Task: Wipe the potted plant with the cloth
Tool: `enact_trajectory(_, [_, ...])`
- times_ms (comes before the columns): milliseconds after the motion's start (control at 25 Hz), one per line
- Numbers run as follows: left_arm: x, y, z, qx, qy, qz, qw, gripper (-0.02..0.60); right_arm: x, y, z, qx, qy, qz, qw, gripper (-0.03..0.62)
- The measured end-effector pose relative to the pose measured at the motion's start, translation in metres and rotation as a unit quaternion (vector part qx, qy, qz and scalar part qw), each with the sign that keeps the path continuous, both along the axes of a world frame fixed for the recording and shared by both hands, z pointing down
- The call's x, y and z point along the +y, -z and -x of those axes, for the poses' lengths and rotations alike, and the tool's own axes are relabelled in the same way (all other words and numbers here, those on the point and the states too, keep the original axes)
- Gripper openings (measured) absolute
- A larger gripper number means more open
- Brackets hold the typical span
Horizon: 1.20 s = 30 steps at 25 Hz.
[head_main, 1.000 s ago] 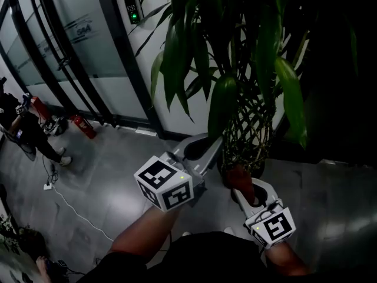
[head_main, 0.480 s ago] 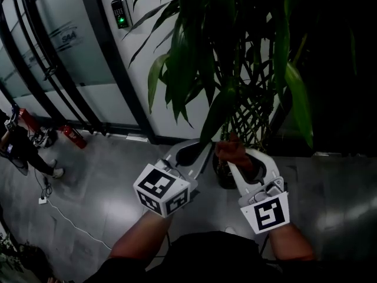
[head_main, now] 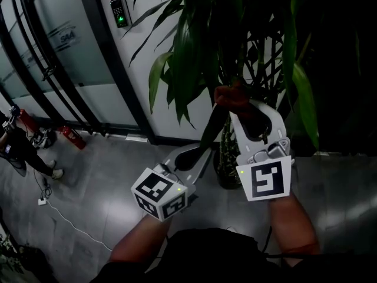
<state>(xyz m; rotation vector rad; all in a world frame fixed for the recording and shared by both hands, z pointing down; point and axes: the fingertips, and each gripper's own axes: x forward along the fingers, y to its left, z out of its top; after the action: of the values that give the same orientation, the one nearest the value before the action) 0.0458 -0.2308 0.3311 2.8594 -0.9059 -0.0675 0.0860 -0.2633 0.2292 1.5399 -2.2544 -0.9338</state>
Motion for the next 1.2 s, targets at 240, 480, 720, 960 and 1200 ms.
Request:
enact_trajectory(240, [0.01,-0.001,-0.007,-0.012,-0.015,0.008,0.9998,0.017,-0.003,-0.01,0.006,0.029,0.013,0.025,0.999,0.066])
enact_trajectory(480, [0.014,0.007,-0.015,-0.012,-0.02,-0.001,0.9997,0.017,0.007,-0.024,0.013,0.038,0.047,0.054,0.997,0.066])
enact_trajectory(720, [0.017,-0.001,-0.02,-0.02,-0.007,0.005,0.9998,0.017,0.021,-0.048,0.023,0.057,0.086,0.089,0.991,0.066])
enact_trajectory(960, [0.019,-0.004,-0.021,-0.043,0.005,-0.005,0.999,0.017,0.035,-0.065,0.028,0.066,0.12,0.115,0.984,0.066])
enact_trajectory(1200, [0.019,-0.007,-0.019,-0.078,0.031,-0.027,0.9961,0.017,0.056,-0.078,0.029,0.149,0.158,0.112,0.97,0.066])
